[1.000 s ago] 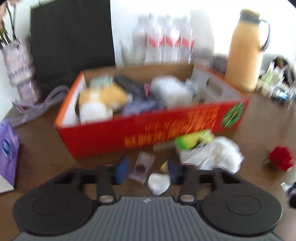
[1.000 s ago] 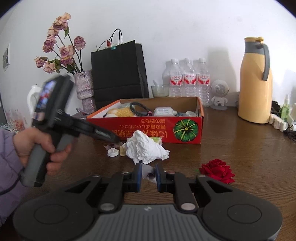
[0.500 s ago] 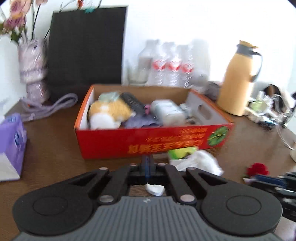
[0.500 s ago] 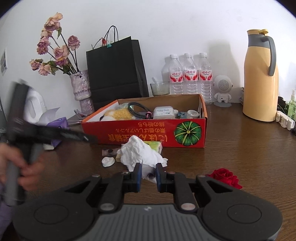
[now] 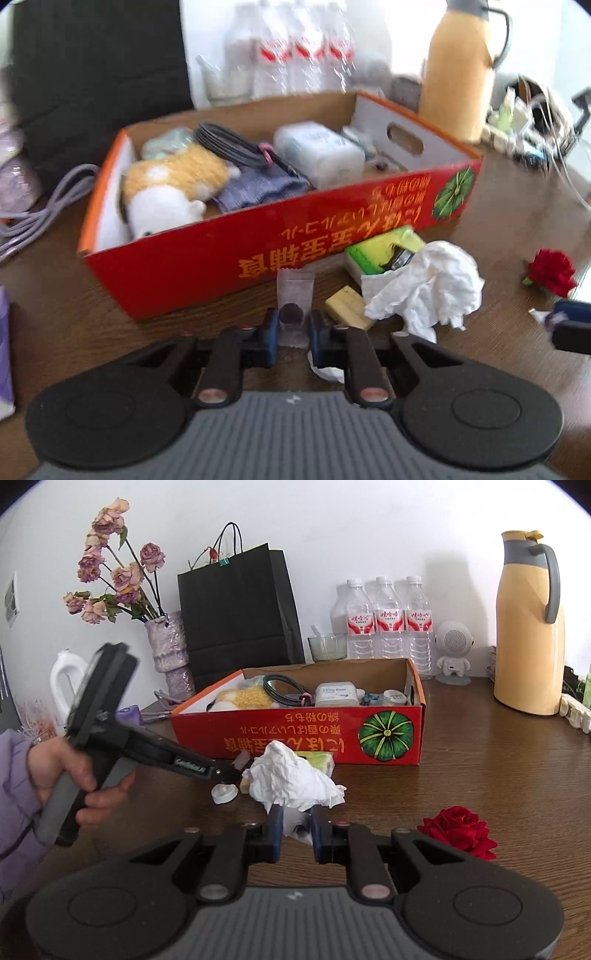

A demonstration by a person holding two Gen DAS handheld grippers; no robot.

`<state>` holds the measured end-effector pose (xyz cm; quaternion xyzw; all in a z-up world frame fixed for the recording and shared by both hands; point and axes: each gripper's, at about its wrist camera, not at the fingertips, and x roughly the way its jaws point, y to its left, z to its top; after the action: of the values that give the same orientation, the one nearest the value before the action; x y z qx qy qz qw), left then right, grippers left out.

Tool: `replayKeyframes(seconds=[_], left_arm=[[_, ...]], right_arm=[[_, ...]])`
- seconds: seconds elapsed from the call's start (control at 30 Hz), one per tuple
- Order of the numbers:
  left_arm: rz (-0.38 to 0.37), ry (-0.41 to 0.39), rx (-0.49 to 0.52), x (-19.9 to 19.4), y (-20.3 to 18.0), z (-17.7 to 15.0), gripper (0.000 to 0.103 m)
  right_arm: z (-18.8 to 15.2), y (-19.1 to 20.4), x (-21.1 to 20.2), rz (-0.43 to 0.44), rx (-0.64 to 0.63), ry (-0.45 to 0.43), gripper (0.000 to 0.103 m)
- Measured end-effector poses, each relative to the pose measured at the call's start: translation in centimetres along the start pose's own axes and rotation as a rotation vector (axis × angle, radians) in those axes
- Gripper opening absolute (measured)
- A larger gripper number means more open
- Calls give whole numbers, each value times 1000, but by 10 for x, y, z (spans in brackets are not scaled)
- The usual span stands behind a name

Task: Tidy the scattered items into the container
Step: 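Lift both held clear packets up from the table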

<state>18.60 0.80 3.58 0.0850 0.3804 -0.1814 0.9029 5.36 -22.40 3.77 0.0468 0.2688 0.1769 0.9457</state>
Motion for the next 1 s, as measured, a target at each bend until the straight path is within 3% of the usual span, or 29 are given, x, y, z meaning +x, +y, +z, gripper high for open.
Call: replayKeyframes(seconds=[0.2, 0.37, 0.47, 0.57, 0.63, 0.87, 1.0], left_arm=[[66, -229, -86, -93, -10, -22, 17], [144, -295, -93, -133, -55, -74, 17], [128, -286, -210, -133, -71, -105, 17], [175, -303, -249, -138, -77, -120, 17], [183, -358, -236, -151, -80, -122, 17], [242, -606, -140, -215, -113, -131, 17], [358, -689, -160, -246, -134, -158, 18]], right_arm=[[1, 0, 0, 14, -7, -3, 15], [0, 2, -3, 20, -11, -12, 15], [-3, 5, -8, 26, -16, -11, 15], [-7, 9, -16, 36, -26, -12, 15], [-10, 14, -26, 37, -38, -26, 15], [-15, 26, -90, 4, -56, -184, 15], [-31, 49, -135, -60, -101, -340, 15]])
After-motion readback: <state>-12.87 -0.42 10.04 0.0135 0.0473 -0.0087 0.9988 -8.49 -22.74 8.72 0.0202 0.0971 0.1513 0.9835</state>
